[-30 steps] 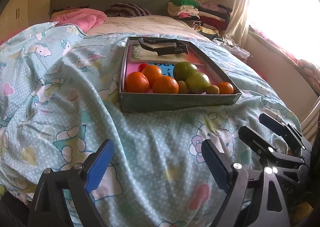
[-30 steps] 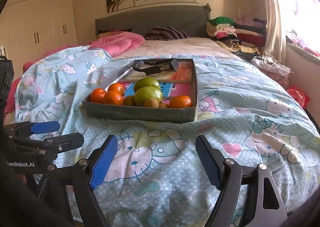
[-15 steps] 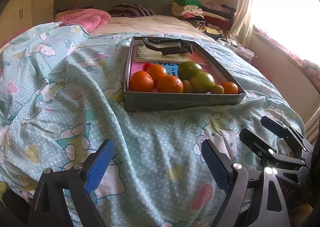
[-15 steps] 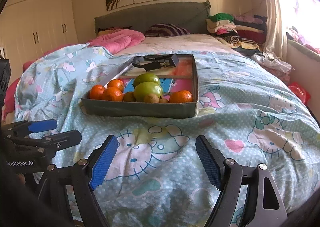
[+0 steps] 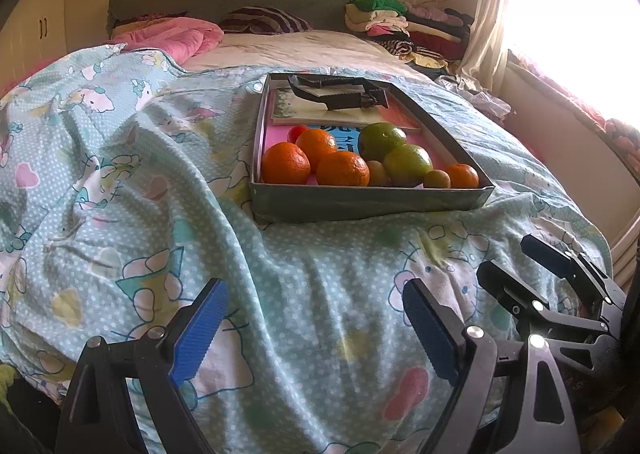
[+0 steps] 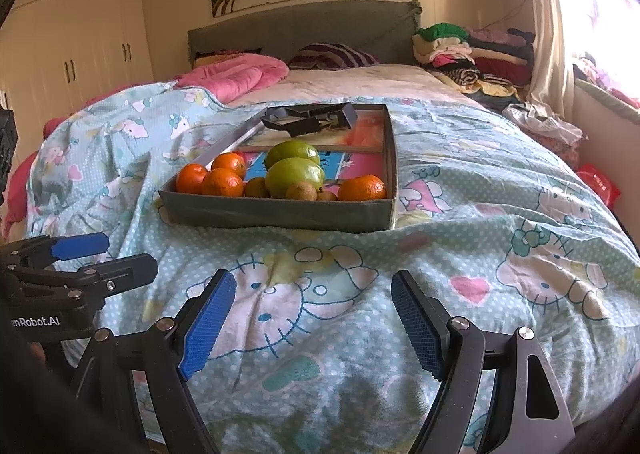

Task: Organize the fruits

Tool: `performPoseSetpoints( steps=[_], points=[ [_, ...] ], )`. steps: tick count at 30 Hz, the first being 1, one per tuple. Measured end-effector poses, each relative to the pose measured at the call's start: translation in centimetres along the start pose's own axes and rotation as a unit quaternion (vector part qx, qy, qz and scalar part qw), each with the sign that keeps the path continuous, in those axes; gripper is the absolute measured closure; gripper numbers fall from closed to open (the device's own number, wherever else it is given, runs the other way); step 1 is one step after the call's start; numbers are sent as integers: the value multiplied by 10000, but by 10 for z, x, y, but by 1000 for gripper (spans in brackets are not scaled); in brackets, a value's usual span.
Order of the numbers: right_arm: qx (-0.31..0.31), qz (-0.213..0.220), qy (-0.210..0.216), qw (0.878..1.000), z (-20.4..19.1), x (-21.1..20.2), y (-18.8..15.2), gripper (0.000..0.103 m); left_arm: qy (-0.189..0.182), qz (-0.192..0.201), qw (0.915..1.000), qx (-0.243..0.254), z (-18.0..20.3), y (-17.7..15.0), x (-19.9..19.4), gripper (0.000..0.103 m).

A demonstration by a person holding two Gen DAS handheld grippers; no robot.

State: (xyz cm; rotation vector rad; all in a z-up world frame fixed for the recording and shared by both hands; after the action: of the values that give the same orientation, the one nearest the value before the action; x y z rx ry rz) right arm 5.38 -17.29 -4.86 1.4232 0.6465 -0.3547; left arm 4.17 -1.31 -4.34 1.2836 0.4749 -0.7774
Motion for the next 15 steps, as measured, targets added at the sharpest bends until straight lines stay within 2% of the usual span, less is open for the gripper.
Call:
performPoseSetpoints(
  steps=[15],
  points=[
    [-18,-7,-10,10000,-1,1,-1,22,12,-12,10000,4,-2,0,-1,14]
  ],
)
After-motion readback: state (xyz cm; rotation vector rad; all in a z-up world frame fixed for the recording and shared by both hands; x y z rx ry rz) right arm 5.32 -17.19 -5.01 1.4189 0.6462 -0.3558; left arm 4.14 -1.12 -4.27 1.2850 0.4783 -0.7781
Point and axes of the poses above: each gripper's, at about its wrist camera, not at the fingertips, and x roughly the way its jaws point, z to its right, y to its top, the point moved 6 cm from there along x, roughly the way its jaws point, and after that the axes turned 11 degrees about -y, right-handed, at the moved point
